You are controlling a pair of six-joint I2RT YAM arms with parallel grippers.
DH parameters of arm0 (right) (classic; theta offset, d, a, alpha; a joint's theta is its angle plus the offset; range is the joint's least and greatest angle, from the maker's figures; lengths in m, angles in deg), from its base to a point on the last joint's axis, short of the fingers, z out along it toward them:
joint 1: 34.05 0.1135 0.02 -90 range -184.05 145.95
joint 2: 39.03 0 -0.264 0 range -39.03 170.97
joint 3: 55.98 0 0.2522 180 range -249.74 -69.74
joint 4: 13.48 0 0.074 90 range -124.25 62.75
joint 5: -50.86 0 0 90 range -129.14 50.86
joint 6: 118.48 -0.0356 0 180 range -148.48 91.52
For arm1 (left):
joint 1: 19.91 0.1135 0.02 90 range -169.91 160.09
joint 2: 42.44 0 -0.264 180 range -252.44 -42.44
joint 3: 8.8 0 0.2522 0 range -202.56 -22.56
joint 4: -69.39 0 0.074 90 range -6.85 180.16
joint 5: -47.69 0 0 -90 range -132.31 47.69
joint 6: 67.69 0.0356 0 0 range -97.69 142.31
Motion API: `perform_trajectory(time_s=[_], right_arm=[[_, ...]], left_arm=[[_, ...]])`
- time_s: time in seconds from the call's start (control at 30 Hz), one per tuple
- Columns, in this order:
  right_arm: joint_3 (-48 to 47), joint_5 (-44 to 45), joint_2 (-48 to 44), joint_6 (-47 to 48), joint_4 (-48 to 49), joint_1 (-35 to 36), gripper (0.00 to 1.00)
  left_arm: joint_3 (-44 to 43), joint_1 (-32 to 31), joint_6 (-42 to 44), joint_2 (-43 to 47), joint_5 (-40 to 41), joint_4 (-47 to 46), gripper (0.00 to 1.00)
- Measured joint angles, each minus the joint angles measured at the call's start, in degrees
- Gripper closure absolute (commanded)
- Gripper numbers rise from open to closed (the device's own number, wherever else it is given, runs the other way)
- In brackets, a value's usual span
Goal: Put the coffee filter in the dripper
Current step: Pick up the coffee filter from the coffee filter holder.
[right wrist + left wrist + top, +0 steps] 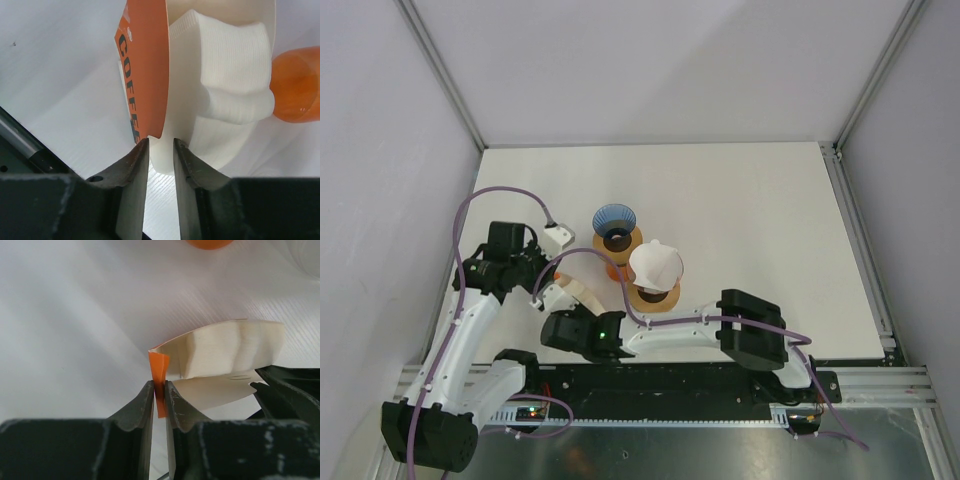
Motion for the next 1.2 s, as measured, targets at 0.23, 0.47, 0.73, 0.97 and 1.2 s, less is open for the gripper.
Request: perform_trajectory(time_s=[0.23, 0.47, 0.73, 0.97, 1.2], right_arm=[[0.02, 1.73, 0.00, 0.09, 0.00, 0.72, 0.64], [0.02, 3.63, -0.11, 0.68, 0.02, 1.36, 0.64], [0.02, 4.79, -1.11, 1.05, 0.17, 1.73, 0.64], [0.02, 4.74, -1.18, 1.05, 0.33, 1.77, 0.64], [0.02, 2.99, -1.18, 0.85, 0.37, 1.53, 0.64]], left_arm=[[0.00, 0.00, 0.00, -0.28, 0.00, -0.07, 0.82], [0.00, 0.00, 0.00, -0.39, 0.00, -0.07, 0.82], [0.00, 0.00, 0.00, -0.55, 0.00, -0.09, 0.82], [0.00, 0.00, 0.00, -0.55, -0.02, -0.07, 0.83], [0.00, 0.00, 0.00, -0.57, -0.02, -0.04, 0.83]])
